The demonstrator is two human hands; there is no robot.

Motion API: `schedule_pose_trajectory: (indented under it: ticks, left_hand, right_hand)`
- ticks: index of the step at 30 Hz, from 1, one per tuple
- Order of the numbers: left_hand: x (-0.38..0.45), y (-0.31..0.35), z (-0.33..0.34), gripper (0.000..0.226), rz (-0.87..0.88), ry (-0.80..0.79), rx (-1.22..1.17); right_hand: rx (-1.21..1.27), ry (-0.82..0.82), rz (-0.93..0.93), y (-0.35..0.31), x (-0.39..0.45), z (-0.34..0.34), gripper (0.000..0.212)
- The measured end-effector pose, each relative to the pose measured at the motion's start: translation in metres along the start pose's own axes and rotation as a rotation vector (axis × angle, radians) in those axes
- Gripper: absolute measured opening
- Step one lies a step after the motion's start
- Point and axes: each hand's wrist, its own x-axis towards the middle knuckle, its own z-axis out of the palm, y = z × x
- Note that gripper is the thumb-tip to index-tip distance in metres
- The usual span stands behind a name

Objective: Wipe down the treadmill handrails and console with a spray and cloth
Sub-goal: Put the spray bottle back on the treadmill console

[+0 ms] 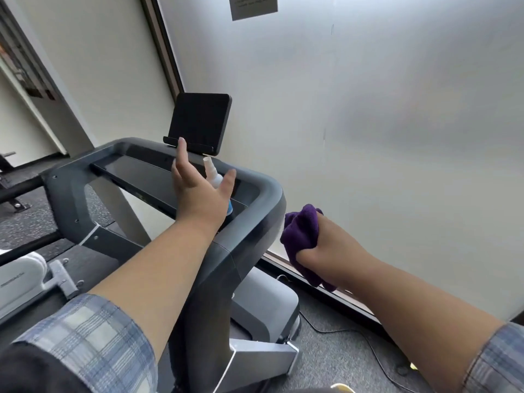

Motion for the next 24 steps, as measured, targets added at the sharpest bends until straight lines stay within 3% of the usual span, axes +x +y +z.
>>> schedule_pose_trajectory:
  ticks: [2, 4, 6, 8, 10, 13, 16, 19, 24]
  left_hand:
    - [-0.033, 0.036, -0.002, 0.062, 0.174, 0.010, -0.093]
    - [-0.082, 0.066, 0.004, 0.041, 0.232, -0.323, -0.132]
    - [-0.132, 0.082, 0.016, 0.049, 0.126, -0.701, -0.093]
    - [-0.169, 0.087, 0.033, 0.070, -0.008, -0.861, -0.139]
    - [-0.185, 0.093, 0.049, 0.064, -0.101, -0.882, -0.172]
    - [-0.195, 0.107, 0.068, 0.018, -0.196, -0.913, -0.266]
    - [-0.200, 0.115, 0.086, 0.019, -0.230, -0.878, -0.211]
    - [-0.205, 0.120, 0.105, 0.016, -0.291, -0.854, -0.258]
    - [-0.211, 0.136, 0.126, 0.016, -0.575, -0.822, -0.602]
  right_hand:
    - [0.043, 0.056, 0.024, 0.003, -0.002, -0.008, 0.039]
    - [0.205, 0.104, 0.057, 0.009, -0.007, -0.015, 0.032]
    - [0.530, 0.095, 0.111, 0.016, -0.017, -0.023, 0.027]
    - [0.801, 0.134, 0.195, 0.025, -0.032, -0.031, 0.018]
    - [0.977, 0.173, 0.284, 0.036, -0.047, -0.039, 0.024]
    - [1.007, 0.194, 0.308, 0.056, -0.069, -0.053, 0.037]
    - [0.920, 0.201, 0.287, 0.078, -0.092, -0.067, 0.031]
    - [0.899, 0.263, 0.316, 0.098, -0.112, -0.083, 0.040]
    - [0.839, 0.324, 0.412, 0.113, -0.138, -0.106, 0.038]
